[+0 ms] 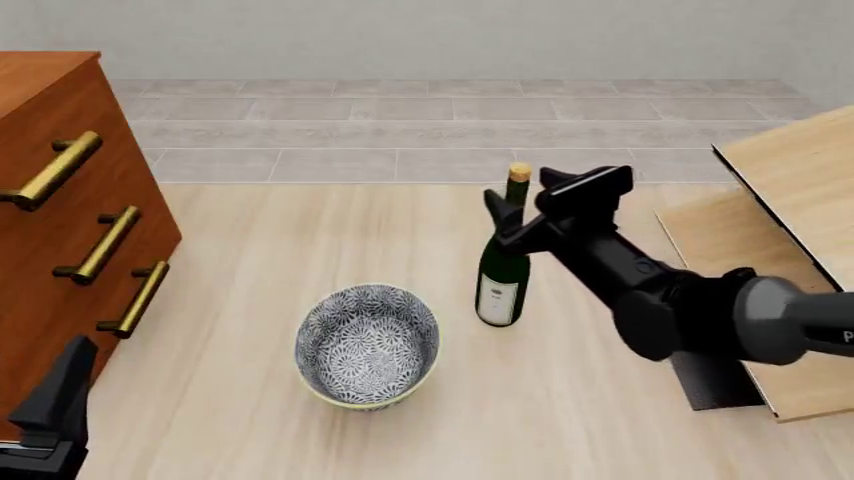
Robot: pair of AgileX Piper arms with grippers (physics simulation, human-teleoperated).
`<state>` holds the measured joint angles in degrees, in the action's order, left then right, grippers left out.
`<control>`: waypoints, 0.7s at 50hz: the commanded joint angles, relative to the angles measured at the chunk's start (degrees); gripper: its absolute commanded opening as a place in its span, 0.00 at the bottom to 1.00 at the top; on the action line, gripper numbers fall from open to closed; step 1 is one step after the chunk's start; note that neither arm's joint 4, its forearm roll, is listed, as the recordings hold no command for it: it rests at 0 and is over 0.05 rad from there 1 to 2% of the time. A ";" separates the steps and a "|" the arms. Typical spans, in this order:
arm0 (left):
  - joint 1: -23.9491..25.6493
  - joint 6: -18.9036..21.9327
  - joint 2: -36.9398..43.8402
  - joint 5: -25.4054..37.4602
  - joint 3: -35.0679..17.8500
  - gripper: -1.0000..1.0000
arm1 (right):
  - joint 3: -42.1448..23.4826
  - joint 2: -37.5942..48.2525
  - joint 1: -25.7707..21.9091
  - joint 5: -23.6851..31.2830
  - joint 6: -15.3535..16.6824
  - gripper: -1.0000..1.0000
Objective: Put the wine bottle on the wine rack.
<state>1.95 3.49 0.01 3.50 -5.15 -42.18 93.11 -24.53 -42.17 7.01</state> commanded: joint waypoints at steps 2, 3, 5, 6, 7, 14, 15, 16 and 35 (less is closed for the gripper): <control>-0.47 0.15 0.00 0.05 0.11 1.00 | -1.90 2.97 -0.29 -0.12 -0.31 1.00; -0.47 0.15 0.00 0.05 0.14 1.00 | -2.00 3.08 -0.37 -0.08 -0.29 1.00; -0.61 0.07 0.00 -0.01 0.27 1.00 | -2.35 3.50 -0.47 -0.03 -0.47 1.00; -0.64 0.13 0.00 -0.05 0.31 1.00 | -2.47 3.60 -0.45 0.00 -0.46 1.00; -0.66 0.14 0.00 -0.01 0.27 1.00 | -2.69 3.84 -0.45 0.03 -0.48 1.00; -0.97 0.19 0.00 -0.17 0.42 1.00 | -2.83 3.83 -0.51 0.16 -0.57 1.00; -0.96 0.13 0.00 -0.18 0.45 1.00 | -2.80 3.75 -0.52 0.20 -0.61 1.00; -0.95 0.14 0.00 -0.25 0.48 1.00 | -2.76 3.67 -0.52 0.17 -0.33 1.00; -0.93 0.40 0.00 -0.17 0.13 1.00 | -2.33 1.75 -0.48 1.07 0.32 0.00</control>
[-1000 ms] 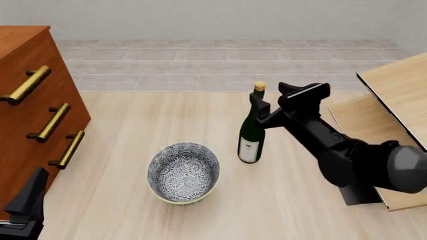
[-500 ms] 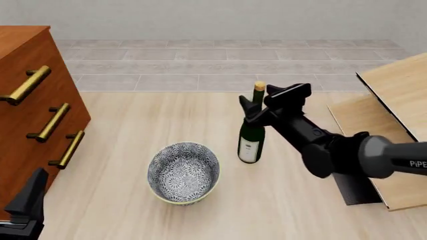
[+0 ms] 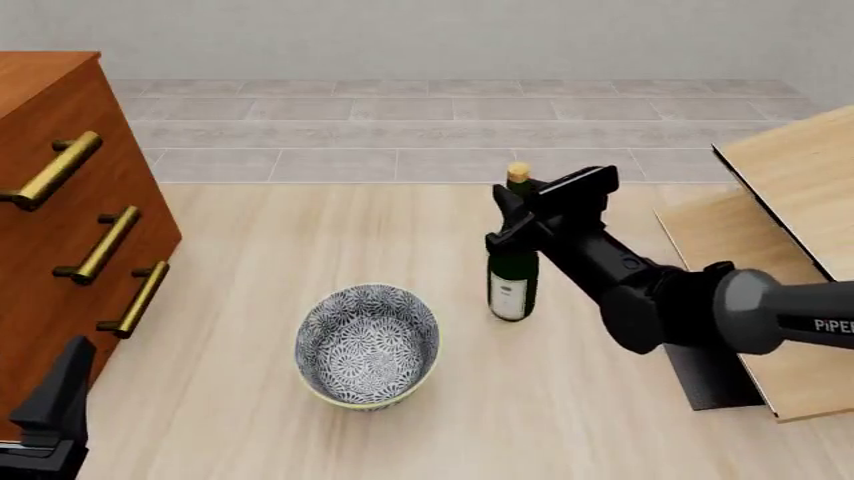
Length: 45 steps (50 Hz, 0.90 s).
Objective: Put the wine bottle on the wine rack.
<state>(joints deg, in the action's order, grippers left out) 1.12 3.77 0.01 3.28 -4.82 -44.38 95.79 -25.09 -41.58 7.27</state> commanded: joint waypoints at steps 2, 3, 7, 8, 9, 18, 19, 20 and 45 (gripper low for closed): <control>-0.11 0.14 0.00 0.06 -0.22 1.00 | -0.12 -1.45 0.06 0.81 0.02 0.00; -0.15 -0.08 0.00 0.04 -0.23 1.00 | -0.04 -1.88 0.04 0.98 0.19 0.00; 0.00 -0.08 0.00 -0.09 -0.09 1.00 | 0.10 -2.73 -0.10 1.49 0.38 0.00; 0.02 -0.11 0.00 -0.12 -0.08 1.00 | 0.12 -3.02 -0.15 1.70 0.45 0.00; 0.09 -0.12 0.00 -0.19 -0.04 1.00 | 0.04 -3.44 -0.21 2.17 0.50 0.00; 0.12 -0.49 -0.01 -0.29 -0.35 1.00 | -0.43 -7.64 -0.34 5.24 1.01 0.00; 0.19 -0.50 -0.01 -0.26 -0.46 1.00 | -0.60 -8.44 -0.29 5.91 0.90 0.00; 0.24 -0.56 -0.01 -0.18 -0.62 1.00 | -0.68 -9.20 -0.29 6.50 0.93 0.00; 1.16 -1.34 -0.01 0.40 -2.47 1.00 | -10.53 -23.07 7.43 29.97 -5.88 0.00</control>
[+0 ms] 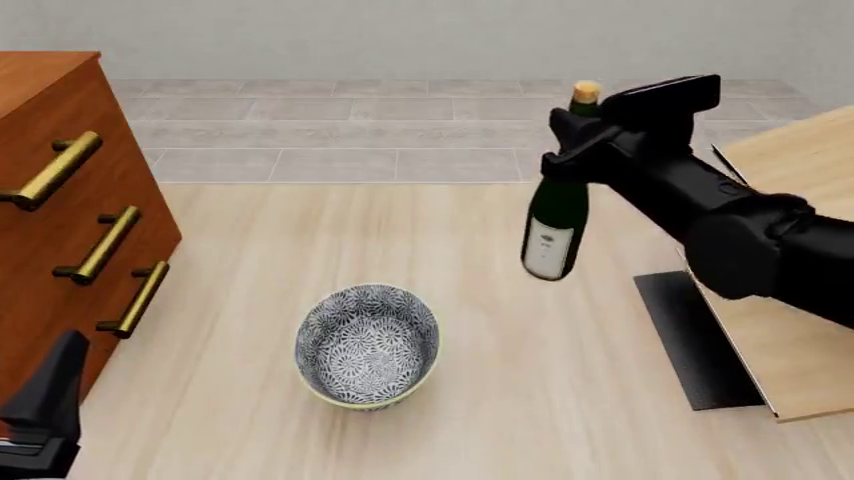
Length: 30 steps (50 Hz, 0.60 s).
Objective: Put the wine bottle on the wine rack.
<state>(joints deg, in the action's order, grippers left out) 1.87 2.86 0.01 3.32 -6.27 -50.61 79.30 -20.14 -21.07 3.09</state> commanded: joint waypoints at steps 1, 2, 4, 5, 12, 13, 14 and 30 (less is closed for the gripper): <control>0.46 -0.45 0.00 0.42 -1.17 1.00 | -4.83 -6.71 2.77 10.43 -2.18 0.00; 0.51 -0.52 0.00 0.49 -1.27 1.00 | -5.27 -7.14 2.75 11.26 -2.18 0.00; 0.71 -0.52 0.00 0.62 -1.54 1.00 | -6.08 -8.15 4.64 12.84 -1.86 0.00; 0.73 -0.50 0.00 0.71 -1.71 1.00 | -6.53 -8.24 4.40 13.50 -2.17 0.00; 0.61 -0.40 0.01 0.85 -1.91 1.00 | -10.54 -7.62 10.98 21.31 -7.37 0.00; 0.58 -0.40 0.01 0.75 -1.76 1.00 | -11.85 -6.70 12.76 23.48 -6.27 0.00; 0.48 -0.33 0.01 0.65 -1.68 1.00 | -12.33 -6.50 12.83 24.46 -9.31 0.00; 1.18 -1.32 0.01 -0.07 -1.24 1.00 | -18.90 -10.16 18.39 35.79 -14.87 0.00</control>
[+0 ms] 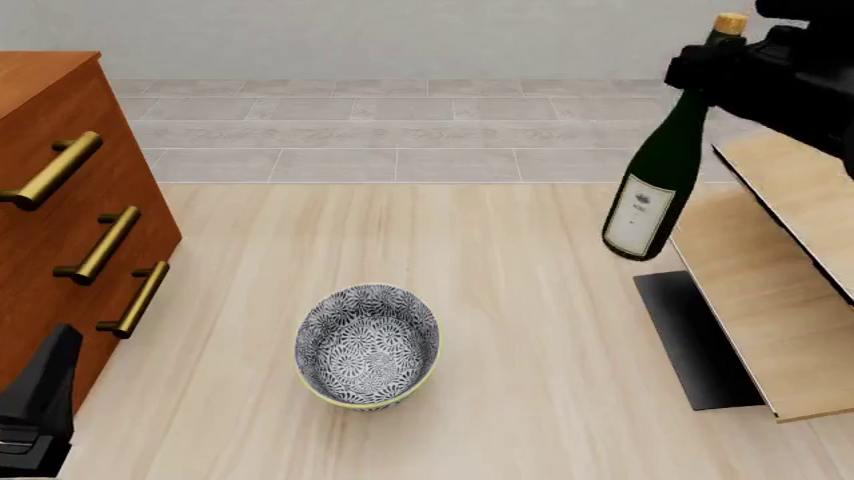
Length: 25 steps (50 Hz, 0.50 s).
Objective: Put the wine bottle on the wine rack.
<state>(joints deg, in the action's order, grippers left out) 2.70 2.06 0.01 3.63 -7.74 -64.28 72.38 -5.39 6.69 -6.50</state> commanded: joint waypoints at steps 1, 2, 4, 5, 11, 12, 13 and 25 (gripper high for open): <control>0.39 -0.58 0.00 -0.36 0.22 1.00 | -5.58 -3.72 3.67 8.52 -6.13 0.00; 0.51 -0.54 0.00 -0.39 0.22 1.00 | -6.37 -4.43 3.63 9.49 -6.15 0.00; 0.68 -0.70 0.00 -0.39 0.18 1.00 | -7.76 -4.61 3.38 11.64 -8.64 0.00; 0.75 -0.63 0.00 -0.40 0.14 1.00 | -8.21 -4.95 3.86 12.25 -8.99 0.00; 1.07 -0.95 0.00 -0.42 -0.20 1.00 | -11.13 -6.90 5.75 15.92 -10.28 0.00; 1.13 -0.96 0.00 -0.49 -0.16 1.00 | -11.74 -6.49 5.83 17.08 -10.78 0.00; 1.13 -0.96 0.00 -0.49 -0.16 1.00 | -12.02 -6.80 6.32 17.30 -10.70 0.00; 1.93 -1.39 0.00 -0.47 -0.95 1.00 | -15.22 -7.55 15.81 24.27 -14.86 0.00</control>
<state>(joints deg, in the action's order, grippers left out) 4.05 1.02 0.01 3.28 -8.30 -76.08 66.25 4.04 25.29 -17.24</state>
